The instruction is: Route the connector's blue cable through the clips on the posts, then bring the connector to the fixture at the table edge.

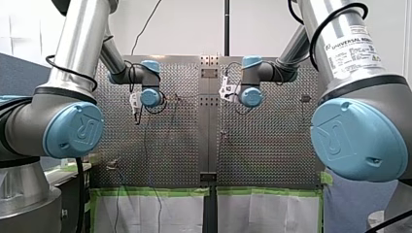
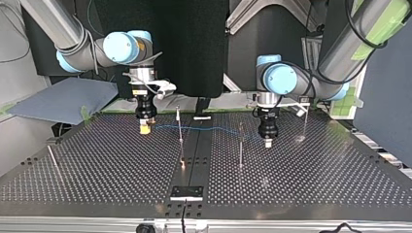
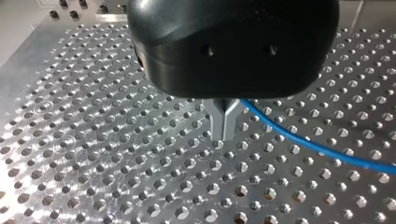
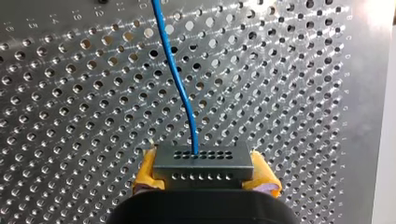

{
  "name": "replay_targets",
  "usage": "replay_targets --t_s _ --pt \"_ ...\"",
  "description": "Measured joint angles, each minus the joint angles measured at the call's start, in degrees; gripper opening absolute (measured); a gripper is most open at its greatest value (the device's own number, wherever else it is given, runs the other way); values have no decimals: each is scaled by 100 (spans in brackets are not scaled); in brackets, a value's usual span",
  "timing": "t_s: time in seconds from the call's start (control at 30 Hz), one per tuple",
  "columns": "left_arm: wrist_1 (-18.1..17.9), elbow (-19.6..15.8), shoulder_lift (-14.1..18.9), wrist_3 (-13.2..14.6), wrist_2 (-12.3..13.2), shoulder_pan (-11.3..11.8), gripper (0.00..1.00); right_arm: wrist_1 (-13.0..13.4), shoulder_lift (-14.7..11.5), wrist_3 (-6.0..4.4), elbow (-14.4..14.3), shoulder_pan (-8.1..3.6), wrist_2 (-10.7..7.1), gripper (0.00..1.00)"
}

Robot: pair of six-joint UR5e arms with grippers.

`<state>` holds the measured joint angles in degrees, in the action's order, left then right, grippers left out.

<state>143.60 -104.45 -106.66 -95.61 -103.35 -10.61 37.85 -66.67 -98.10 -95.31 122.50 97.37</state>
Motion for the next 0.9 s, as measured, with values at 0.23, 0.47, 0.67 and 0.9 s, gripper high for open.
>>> replay_targets --t_s 0.23,0.47,0.67,0.9 --pt "21 -2 1 114 -98 -5 0 -21 9 0 -1 -2 -56 0" --pt "91 -3 2 30 -40 10 52 -46 15 0 -1 -2 -97 0" --pt "140 -4 2 -12 85 12 100 -52 17 0 -1 23 -111 0" --pt "411 -4 4 -57 -130 -5 100 -70 17 0 2 31 -112 0"
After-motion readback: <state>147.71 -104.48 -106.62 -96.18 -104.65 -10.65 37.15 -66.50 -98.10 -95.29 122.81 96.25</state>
